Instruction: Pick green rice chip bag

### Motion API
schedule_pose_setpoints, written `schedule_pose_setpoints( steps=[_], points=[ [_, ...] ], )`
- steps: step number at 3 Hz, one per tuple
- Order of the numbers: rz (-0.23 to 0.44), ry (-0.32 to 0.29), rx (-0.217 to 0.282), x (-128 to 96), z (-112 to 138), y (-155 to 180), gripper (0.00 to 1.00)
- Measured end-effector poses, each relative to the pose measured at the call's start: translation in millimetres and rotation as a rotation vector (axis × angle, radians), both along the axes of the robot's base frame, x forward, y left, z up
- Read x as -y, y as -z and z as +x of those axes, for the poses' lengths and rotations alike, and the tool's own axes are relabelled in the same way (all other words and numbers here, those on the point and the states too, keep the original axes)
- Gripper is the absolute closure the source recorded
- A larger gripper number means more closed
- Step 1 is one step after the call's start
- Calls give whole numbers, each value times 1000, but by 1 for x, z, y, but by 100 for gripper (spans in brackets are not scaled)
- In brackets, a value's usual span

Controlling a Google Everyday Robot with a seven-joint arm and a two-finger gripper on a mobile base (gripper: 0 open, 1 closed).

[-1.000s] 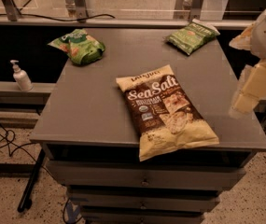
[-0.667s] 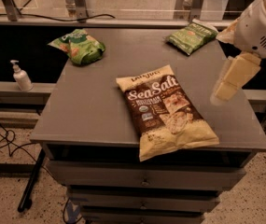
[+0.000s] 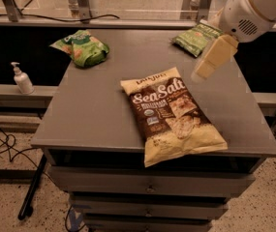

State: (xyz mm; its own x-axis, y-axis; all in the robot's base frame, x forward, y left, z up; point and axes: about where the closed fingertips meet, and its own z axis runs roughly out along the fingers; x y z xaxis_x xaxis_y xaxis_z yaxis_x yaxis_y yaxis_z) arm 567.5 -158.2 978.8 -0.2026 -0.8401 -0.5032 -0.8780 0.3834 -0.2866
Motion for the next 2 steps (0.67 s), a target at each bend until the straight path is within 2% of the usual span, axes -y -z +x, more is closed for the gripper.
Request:
schedule_pose_setpoints(
  steps=[1, 2],
  points=[
    [2, 3, -1, -1, 1, 0, 0],
    [-24, 0, 13, 8, -8, -6, 0]
  ],
)
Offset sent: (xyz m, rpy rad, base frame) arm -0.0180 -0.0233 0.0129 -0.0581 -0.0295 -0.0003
